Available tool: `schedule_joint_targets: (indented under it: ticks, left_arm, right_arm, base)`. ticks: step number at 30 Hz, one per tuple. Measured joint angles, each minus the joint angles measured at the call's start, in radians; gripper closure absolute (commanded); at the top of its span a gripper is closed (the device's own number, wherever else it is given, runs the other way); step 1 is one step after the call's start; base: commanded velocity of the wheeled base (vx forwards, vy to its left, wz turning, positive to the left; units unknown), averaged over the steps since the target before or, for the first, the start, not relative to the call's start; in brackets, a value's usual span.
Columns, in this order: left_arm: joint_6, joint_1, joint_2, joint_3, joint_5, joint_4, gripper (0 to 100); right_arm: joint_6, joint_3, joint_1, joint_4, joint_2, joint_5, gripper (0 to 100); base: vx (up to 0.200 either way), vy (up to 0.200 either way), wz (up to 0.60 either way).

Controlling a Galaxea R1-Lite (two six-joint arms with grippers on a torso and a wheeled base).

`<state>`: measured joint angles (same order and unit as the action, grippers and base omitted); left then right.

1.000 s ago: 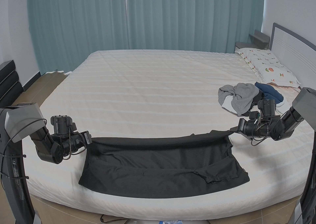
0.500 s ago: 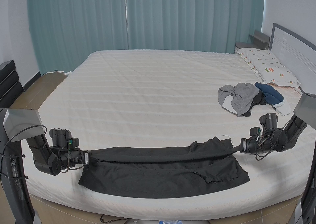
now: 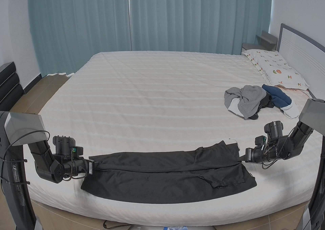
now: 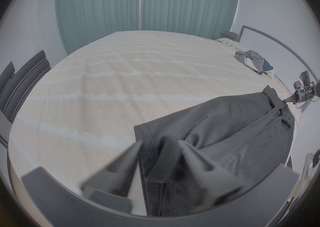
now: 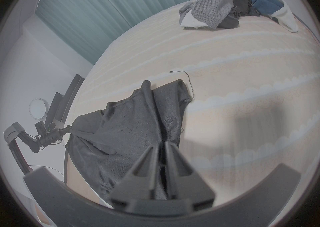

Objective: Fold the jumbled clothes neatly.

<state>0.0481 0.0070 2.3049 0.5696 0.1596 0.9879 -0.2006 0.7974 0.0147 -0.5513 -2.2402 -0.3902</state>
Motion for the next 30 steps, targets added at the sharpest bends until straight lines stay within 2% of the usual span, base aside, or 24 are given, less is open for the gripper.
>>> schedule_joint_targets:
  ticks: [11, 16, 23, 30]
  left_arm:
    - [-0.006, 0.005, -0.037, -0.018, 0.0, 0.001, 0]
    - [-0.019, 0.021, -0.069, -0.017, 0.006, 0.0, 0]
    - [-0.19, 0.034, -0.108, 0.024, 0.032, -0.028, 0]
    - [-0.365, 0.035, -0.121, 0.129, 0.093, -0.185, 0]
  right_arm:
    - [-0.026, 0.011, -0.01, 0.001, 0.039, 0.0, 0]
    - [-0.126, 0.014, -0.015, -0.009, 0.054, 0.0, 0]
    - [-0.298, 0.027, -0.01, -0.037, 0.049, -0.003, 0]
    - [-0.451, 0.051, -0.006, -0.13, -0.004, -0.005, 0]
  base:
    - [0.0, 0.0, 0.0]
    - [0.0, 0.0, 0.0]
    - [0.0, 0.0, 0.0]
    - [0.0, 0.0, 0.0]
